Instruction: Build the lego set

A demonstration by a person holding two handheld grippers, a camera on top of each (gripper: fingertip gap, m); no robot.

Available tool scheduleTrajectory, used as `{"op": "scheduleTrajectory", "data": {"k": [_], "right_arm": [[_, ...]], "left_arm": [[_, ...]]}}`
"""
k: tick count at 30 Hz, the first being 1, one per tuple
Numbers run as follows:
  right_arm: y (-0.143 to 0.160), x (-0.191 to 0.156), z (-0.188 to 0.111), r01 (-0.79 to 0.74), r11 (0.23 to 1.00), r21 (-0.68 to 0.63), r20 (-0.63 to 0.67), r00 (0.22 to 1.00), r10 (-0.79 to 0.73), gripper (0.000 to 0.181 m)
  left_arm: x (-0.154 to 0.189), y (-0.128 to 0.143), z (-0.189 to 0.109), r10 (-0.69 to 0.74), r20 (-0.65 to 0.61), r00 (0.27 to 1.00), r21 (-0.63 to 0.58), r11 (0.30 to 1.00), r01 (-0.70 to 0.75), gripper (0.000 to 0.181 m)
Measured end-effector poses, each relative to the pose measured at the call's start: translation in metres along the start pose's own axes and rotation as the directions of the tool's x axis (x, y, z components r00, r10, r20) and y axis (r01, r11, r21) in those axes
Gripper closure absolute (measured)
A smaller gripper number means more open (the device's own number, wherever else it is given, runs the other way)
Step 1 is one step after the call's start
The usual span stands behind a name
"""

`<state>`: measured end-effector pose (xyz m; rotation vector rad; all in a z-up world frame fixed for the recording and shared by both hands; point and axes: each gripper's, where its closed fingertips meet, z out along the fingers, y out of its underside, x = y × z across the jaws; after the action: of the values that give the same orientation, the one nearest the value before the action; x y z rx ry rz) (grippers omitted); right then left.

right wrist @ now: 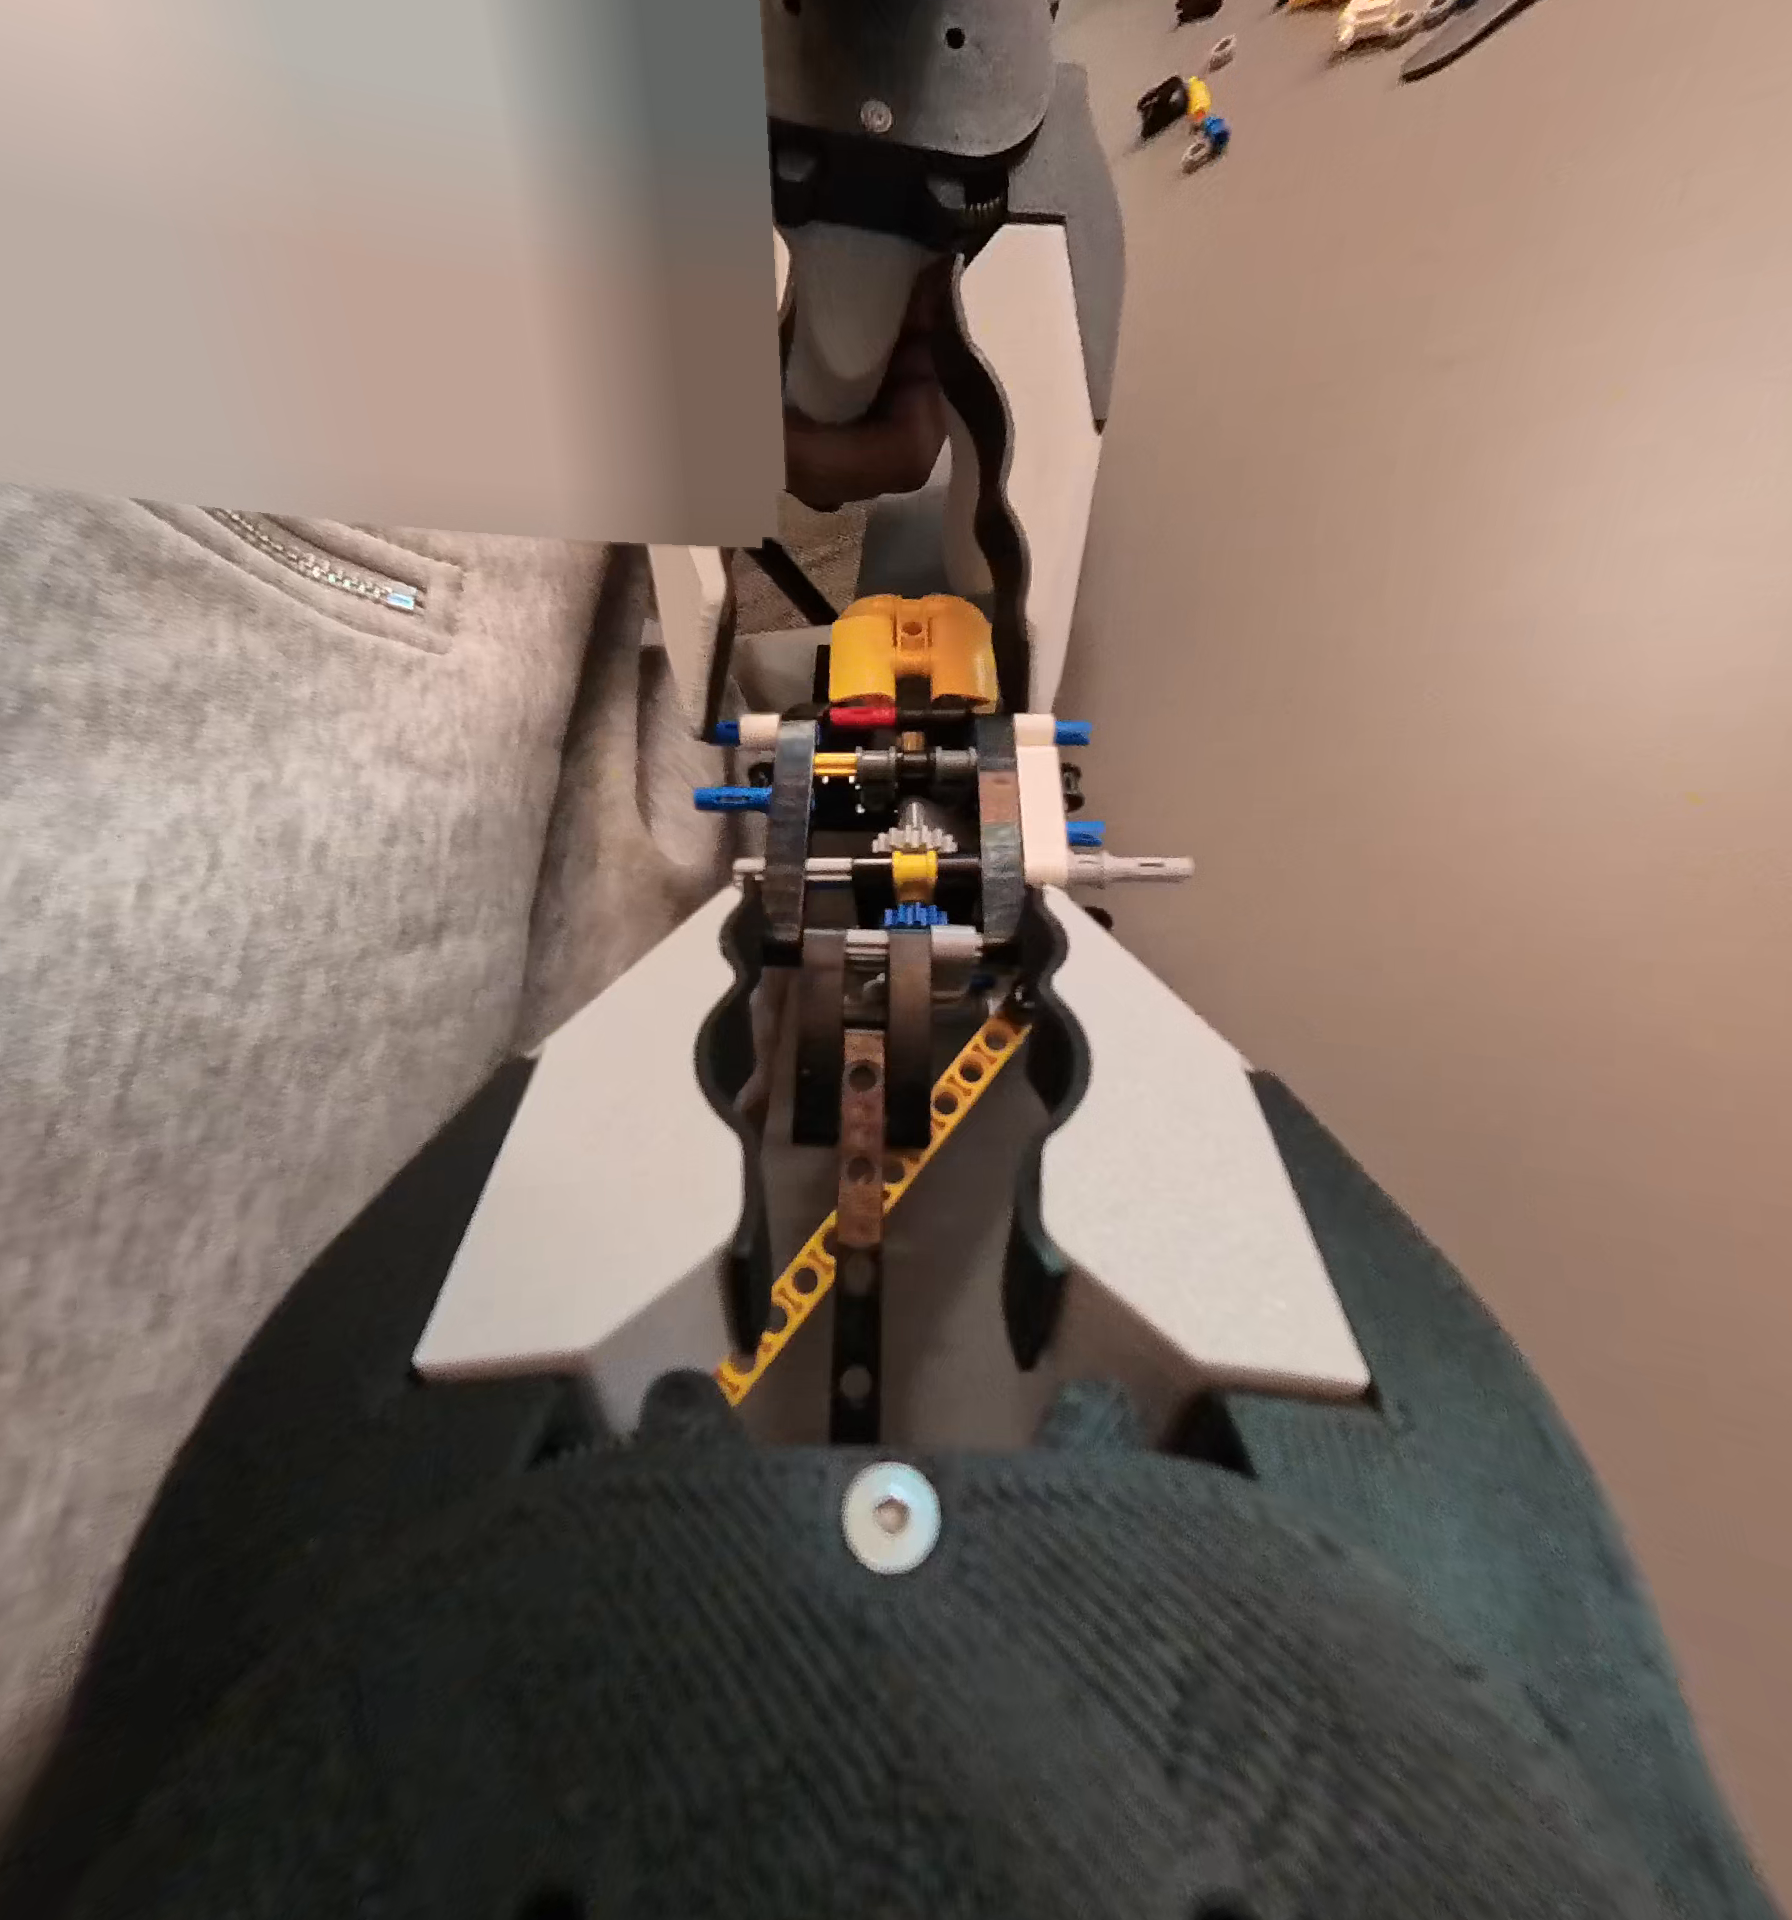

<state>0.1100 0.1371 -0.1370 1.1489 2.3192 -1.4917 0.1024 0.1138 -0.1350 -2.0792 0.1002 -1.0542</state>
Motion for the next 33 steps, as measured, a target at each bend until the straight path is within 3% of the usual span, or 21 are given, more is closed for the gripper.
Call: {"op": "scheduleTrajectory", "data": {"k": [5, 11, 15, 21, 25, 28, 33], "right_arm": [[0.003, -0.009, 0.003, 0.05, 0.999, -0.009, -0.033, 0.998, -0.05, 0.132], [0.005, -0.012, 0.004, 0.079, 0.997, -0.01, -0.066, 0.995, -0.08, 0.132], [0.006, -0.015, 0.004, 0.131, 0.991, -0.023, -0.071, 0.989, -0.132, 0.132], [0.008, -0.015, 0.004, 0.174, 0.983, -0.056, -0.054, 0.983, -0.177, 0.131], [0.006, -0.012, 0.003, 0.172, 0.984, -0.042, -0.054, 0.983, -0.174, 0.131], [0.008, -0.012, 0.002, 0.183, 0.982, -0.041, -0.059, 0.981, -0.186, 0.131], [0.007, -0.011, 0.003, 0.176, 0.984, -0.035, -0.067, 0.982, -0.178, 0.131]], "left_arm": [[0.008, 0.007, 0.002, 0.079, 0.003, 0.997, -0.017, 0.997, -0.079, 0.113], [0.002, 0.004, 0.002, 0.19, 0.095, 0.977, 0.02, 0.981, -0.193, 0.09], [0.013, 0.01, 0.006, 0.269, 0.028, 0.963, 0.014, 0.963, -0.27, 0.08], [0.022, 0.013, 0.009, 0.342, -0.023, 0.94, -0.009, 0.94, -0.342, 0.079], [0.012, 0.016, 0.009, 0.32, 0.01, 0.947, -0.053, 0.946, -0.319, 0.088], [0.007, 0.019, 0.009, 0.309, 0.038, 0.95, -0.074, 0.949, -0.306, 0.112], [0.008, 0.013, 0.007, 0.31, 0.04, 0.95, -0.039, 0.95, -0.309, 0.128]]}}
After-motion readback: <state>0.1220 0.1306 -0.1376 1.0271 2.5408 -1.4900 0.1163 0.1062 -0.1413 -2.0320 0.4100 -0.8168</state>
